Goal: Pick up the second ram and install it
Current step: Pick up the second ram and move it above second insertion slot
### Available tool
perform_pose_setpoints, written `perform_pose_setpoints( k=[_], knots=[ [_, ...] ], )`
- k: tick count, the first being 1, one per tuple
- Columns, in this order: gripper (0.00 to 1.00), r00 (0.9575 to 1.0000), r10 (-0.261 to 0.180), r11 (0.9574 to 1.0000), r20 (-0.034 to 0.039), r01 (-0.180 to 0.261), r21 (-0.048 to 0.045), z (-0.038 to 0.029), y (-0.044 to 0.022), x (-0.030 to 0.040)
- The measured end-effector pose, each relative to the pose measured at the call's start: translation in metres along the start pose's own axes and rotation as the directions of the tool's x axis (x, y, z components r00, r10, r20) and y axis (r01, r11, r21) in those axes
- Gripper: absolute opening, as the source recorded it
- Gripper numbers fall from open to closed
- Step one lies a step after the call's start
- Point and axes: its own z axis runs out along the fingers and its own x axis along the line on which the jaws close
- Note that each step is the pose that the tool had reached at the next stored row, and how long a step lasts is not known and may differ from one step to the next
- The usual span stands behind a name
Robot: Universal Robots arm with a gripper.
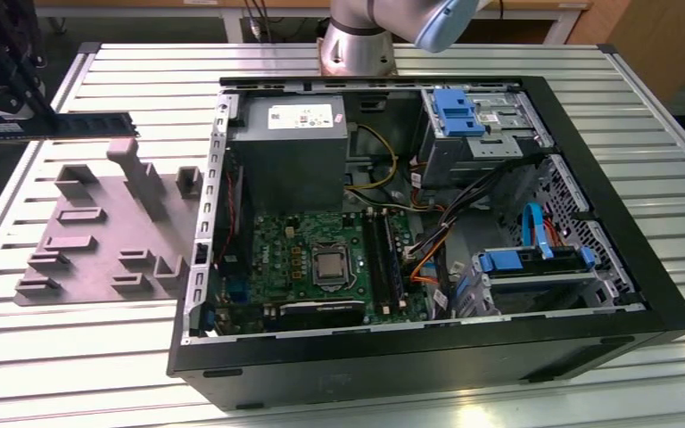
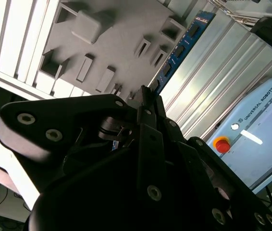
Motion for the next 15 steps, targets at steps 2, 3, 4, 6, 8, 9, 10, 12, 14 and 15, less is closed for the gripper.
perform_pose_setpoints(
  k=[2,3,4,6,8,9,10,12,14,15],
  knots=[
    [0.14,1.0,0.0,1.0,0.0,0.0,0.0,0.0,-0.001,0.0],
    [0.14,1.0,0.0,1.0,0.0,0.0,-0.0001,-0.0001,-0.0015,0.0],
    [0.14,1.0,0.0,1.0,0.0,0.0,0.0,-0.0001,-0.002,0.0],
    [0.14,1.0,0.0,1.0,0.0,0.0,-0.0001,-0.0001,-0.003,0.0],
    [0.14,1.0,0.0,1.0,0.0,0.0,0.0,-0.0001,-0.004,-0.0001],
    [0.14,1.0,0.0,1.0,0.0,0.0,0.0,-0.0001,-0.0045,-0.0001],
    [0.14,1.0,0.0,1.0,0.0,0.0,-0.0001,-0.0001,-0.0049,-0.0001],
    [0.14,1.0,0.0,1.0,-0.0001,0.0,0.0,-0.0001,-0.0059,-0.0001],
    [0.14,1.0,0.0,1.0,0.0,0.0,0.0,-0.0001,-0.0068,-0.0001],
    [0.14,1.0,0.0,1.0,0.0,0.0,-0.0001,-0.0001,-0.0073,-0.0001]
  ],
)
